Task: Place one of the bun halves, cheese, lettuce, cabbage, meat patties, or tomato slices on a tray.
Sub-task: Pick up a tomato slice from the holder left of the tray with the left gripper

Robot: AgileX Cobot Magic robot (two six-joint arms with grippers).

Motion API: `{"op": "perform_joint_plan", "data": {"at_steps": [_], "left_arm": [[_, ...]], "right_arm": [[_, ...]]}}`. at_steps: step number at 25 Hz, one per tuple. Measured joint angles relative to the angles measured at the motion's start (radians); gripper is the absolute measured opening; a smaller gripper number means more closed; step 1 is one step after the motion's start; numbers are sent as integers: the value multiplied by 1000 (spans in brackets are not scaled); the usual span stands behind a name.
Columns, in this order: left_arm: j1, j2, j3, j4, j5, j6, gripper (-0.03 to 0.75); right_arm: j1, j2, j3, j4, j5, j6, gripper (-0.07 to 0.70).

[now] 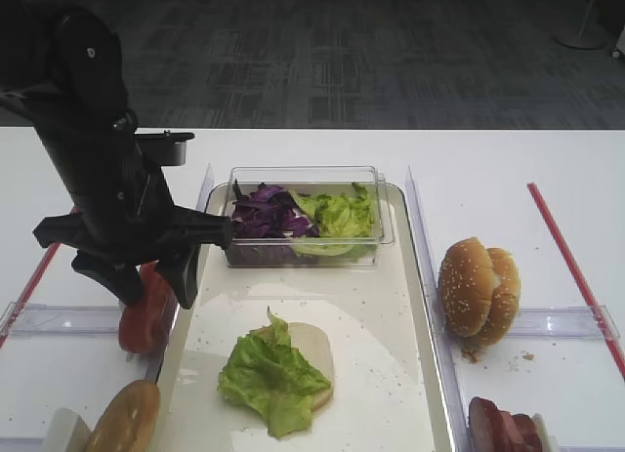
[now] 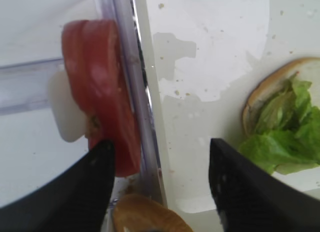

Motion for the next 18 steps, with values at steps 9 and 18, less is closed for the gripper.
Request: {"op": "perform_joint_plan", "data": {"at_steps": [9,18], "left_arm": [[0,15,0,39,-5,2,379],[0,15,0,45,-31,2,377]], "right_arm": [[0,0,0,0,0,0,571],[0,0,0,0,0,0,571]]}}
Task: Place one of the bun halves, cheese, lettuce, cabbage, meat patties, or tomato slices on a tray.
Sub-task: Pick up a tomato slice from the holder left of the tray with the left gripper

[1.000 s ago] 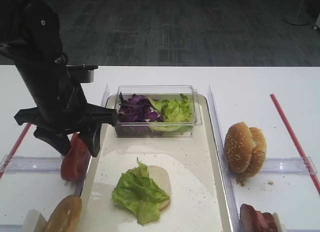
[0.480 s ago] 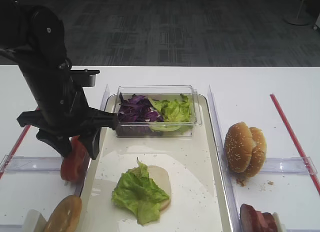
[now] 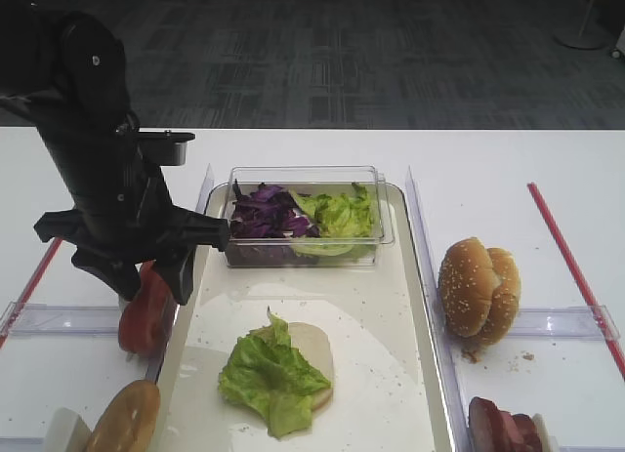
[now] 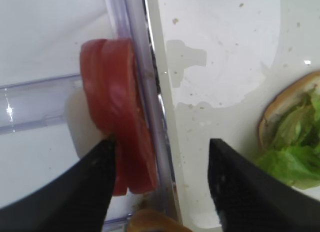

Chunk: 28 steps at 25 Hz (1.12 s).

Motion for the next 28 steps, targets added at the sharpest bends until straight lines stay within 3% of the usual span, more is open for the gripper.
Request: {"op": "perform_joint_plan", "data": {"at_steps": [18,28], "left_arm": [[0,30,-6,-26,-17,1,375],[0,66,-12,-26,-21,1,315]], "right_arm": [[0,0,0,0,0,0,571],[0,0,0,0,0,0,571]]}}
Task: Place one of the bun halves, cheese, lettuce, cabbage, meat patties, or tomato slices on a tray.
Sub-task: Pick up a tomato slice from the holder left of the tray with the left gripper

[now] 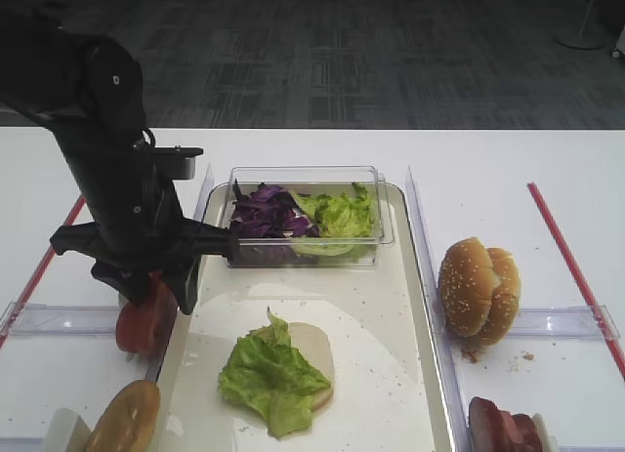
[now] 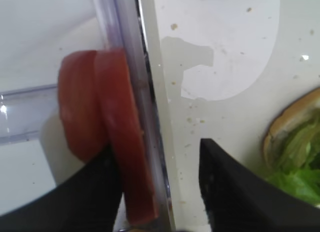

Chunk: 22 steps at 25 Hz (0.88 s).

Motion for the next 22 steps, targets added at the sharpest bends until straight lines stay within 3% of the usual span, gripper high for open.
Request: {"op": "perform_joint_plan", "data": {"at_steps": [14,22], "left_arm": [[0,5,0,28,3,0,204],[0,5,-6,46,6,0,64]], "right_arm": [[0,0,0,0,0,0,571],[0,0,0,0,0,0,571]]}}
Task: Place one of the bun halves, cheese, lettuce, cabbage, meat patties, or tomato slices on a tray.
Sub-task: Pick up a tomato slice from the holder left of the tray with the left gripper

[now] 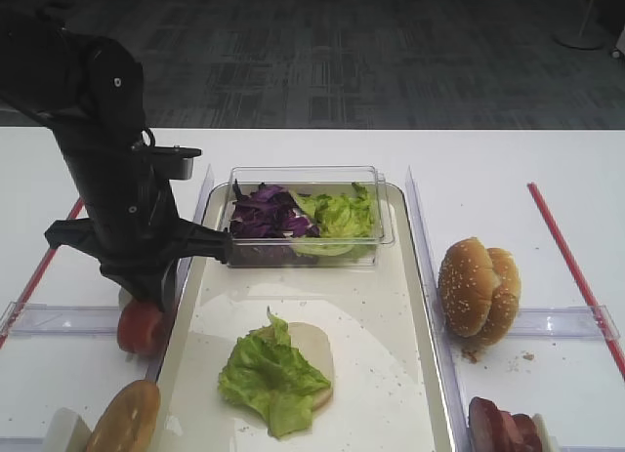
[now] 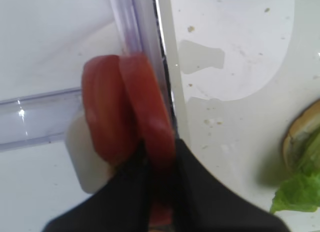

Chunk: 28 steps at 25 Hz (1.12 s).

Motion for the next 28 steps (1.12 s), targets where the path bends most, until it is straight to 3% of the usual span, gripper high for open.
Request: {"op": "perform_joint_plan", "data": {"at_steps": [17,21,28], "left_arm": [[0,0,-4,19,9,0,44],[0,2,-43,28,50,0,44],[0,2,-133,29,167,8,44]], "right_arm": [[0,0,0,0,0,2,571],[0,0,0,0,0,2,571],[0,0,0,0,0,2,571]]}}
